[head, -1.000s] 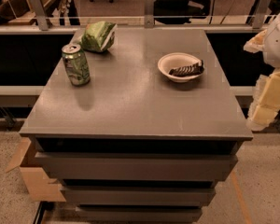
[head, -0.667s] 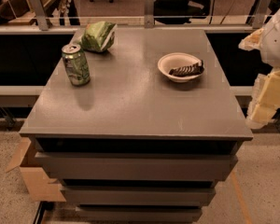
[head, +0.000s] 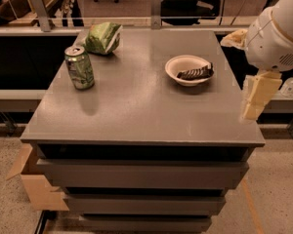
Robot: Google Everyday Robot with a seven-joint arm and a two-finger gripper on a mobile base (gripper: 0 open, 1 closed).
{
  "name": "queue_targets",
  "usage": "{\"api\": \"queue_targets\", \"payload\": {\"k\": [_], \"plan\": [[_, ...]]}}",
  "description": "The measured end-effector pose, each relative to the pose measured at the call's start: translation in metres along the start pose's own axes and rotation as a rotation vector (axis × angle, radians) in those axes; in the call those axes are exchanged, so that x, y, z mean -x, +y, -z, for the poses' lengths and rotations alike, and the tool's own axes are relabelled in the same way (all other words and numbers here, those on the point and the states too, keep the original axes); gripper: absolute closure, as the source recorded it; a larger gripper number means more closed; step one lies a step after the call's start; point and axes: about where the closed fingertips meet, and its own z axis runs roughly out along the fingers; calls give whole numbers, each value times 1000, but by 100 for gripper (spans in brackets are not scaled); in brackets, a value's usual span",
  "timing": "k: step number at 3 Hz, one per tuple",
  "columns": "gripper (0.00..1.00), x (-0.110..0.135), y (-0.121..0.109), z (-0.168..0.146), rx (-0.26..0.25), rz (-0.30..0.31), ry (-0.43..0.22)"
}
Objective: Pick rxbar chocolate from paper bowl and place on counter
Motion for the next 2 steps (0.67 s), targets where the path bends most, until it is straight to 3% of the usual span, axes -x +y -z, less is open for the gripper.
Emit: {"api": "queue_targets", "payload": {"k": [1,2], "plan": [[0,8,-17,-19,-8,69,-25],[0,4,-62,-62,5,114,-67]]}}
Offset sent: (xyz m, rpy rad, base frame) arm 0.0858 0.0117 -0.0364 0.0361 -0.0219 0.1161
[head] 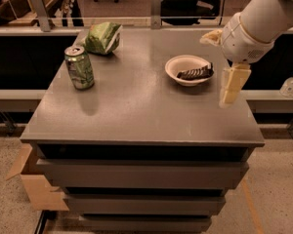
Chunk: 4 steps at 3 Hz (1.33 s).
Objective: Pick rxbar chocolate from paper bowl and place on counter
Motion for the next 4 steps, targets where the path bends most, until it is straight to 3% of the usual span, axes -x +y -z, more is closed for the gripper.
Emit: {"api": "queue_targets", "payload": {"k": [2,4], "plan": [[0,-17,-9,-19,-11,3,-20],[0,-39,-25,-50,-46,62,11]]}}
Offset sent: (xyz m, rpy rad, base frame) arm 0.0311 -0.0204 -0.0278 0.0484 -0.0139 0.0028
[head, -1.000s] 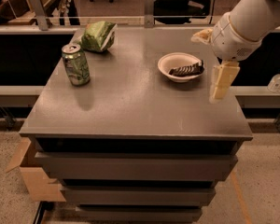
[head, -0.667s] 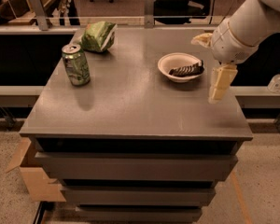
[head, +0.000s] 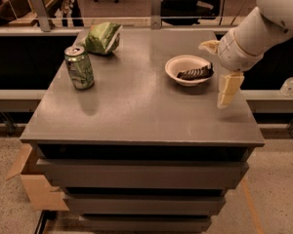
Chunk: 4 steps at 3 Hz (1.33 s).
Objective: Pick rxbar chocolate from paper bowl and place on counter
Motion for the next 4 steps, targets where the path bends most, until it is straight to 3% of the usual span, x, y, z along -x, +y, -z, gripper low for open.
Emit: {"api": "queue_targets", "payload": {"k": [3,4], "plan": [[0,-34,-24,-23,-51,27,68],[19,-37,-32,-25,-57,37,78]]}}
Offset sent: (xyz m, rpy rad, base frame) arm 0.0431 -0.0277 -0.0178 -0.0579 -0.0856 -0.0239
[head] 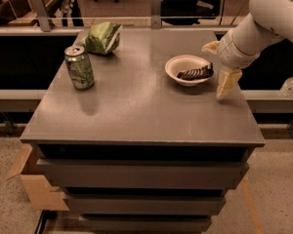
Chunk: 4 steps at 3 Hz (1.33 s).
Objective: Pick rxbar chocolate from paper bowl and place on counter
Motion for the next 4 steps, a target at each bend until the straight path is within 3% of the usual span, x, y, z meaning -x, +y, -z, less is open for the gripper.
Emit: {"api": "queue_targets", "payload": {"k": [2,3,4], "plan": [[65,0,-10,1,-6,27,3],[87,2,-21,17,-31,60,22],[100,21,-41,53,-51,98,41]]}}
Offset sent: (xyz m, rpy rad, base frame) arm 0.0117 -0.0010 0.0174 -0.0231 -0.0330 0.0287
